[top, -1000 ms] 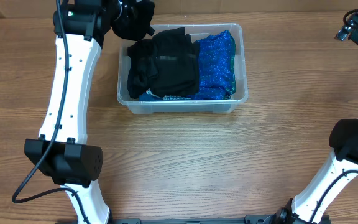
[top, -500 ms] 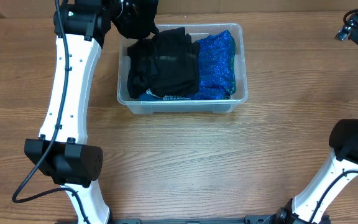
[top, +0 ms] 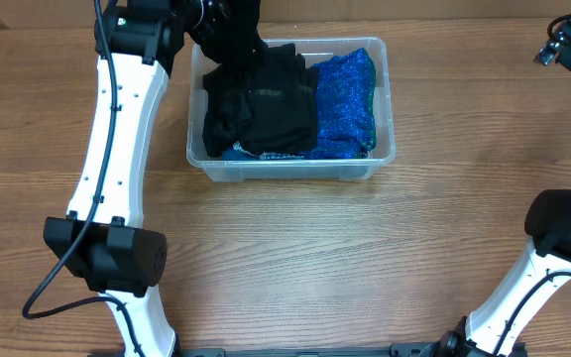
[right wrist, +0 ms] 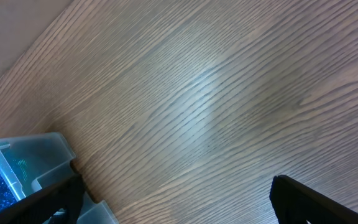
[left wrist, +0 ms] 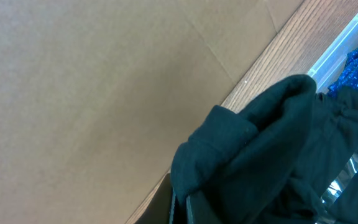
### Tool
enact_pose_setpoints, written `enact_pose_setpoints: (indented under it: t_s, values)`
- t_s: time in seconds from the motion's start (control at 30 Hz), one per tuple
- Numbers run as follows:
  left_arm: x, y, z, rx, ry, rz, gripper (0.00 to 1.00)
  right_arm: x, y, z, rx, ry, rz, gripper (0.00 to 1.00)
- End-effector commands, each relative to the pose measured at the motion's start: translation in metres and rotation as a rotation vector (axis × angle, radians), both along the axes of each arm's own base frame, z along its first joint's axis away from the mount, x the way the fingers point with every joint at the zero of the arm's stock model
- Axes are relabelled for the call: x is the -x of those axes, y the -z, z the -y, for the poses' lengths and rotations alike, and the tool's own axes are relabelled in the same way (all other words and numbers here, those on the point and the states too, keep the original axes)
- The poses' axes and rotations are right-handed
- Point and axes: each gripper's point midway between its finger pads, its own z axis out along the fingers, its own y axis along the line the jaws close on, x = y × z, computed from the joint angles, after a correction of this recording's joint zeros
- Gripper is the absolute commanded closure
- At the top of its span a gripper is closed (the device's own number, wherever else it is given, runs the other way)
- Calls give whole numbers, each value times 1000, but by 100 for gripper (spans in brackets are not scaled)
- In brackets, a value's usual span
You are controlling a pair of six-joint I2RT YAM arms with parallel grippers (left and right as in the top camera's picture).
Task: Pack container
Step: 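Carry the last black garment into the container and release it, then press the black garments flat inside the container with the left gripper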
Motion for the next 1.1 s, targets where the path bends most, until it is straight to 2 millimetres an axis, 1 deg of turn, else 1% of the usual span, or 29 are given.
enact_pose_setpoints:
  t_s: [0.0,0.07,0.1,0.13,0.17,0.2,0.27,0.37,0.43,0.53,0.57,0.67,0.73,0.77,0.83,0.87,0.93,1.07]
  values:
    - [-2,7,4,17,2,-18,94,2,-24,-2,26,-2,61,0]
    - [-1,9,4,14,1,-27,83,2,-24,-2,27,-2,61,0]
    - [0,10,3,13,1,-33,71,2,-24,-2,27,-2,61,0]
    - [0,11,3,13,1,-37,62,2,-24,-2,27,-2,61,0]
    - [1,12,3,12,0,-40,59,2,-24,-2,27,-2,61,0]
    - [1,12,3,12,0,-42,58,2,-24,-2,26,-2,61,0]
    - [1,13,3,12,0,-43,59,2,-24,-2,26,-2,61,0]
    - [2,13,4,13,2,-47,69,2,-24,-2,27,-2,61,0]
    - [3,13,6,27,-3,-52,70,2,-24,-2,27,-2,61,0]
    - [12,18,18,45,8,-93,71,2,-24,-2,26,-2,61,0]
    - [18,23,24,50,13,-126,71,2,-24,-2,27,-2,61,0]
    - [47,46,48,53,32,-265,71,2,-24,-2,27,-2,61,0]
    - [78,65,71,69,38,-402,77,2,-24,-2,26,-2,61,0]
    - [93,71,83,71,72,-457,78,2,-24,-2,26,-2,61,0]
    - [116,81,102,49,121,-529,79,2,-24,-2,27,-2,61,0]
    - [123,86,108,35,134,-549,78,2,-24,-2,26,-2,61,0]
    - [129,97,115,9,135,-576,78,2,-24,-2,26,-2,61,0]
    - [121,128,107,-1,7,-639,77,2,-24,-2,27,-2,61,0]
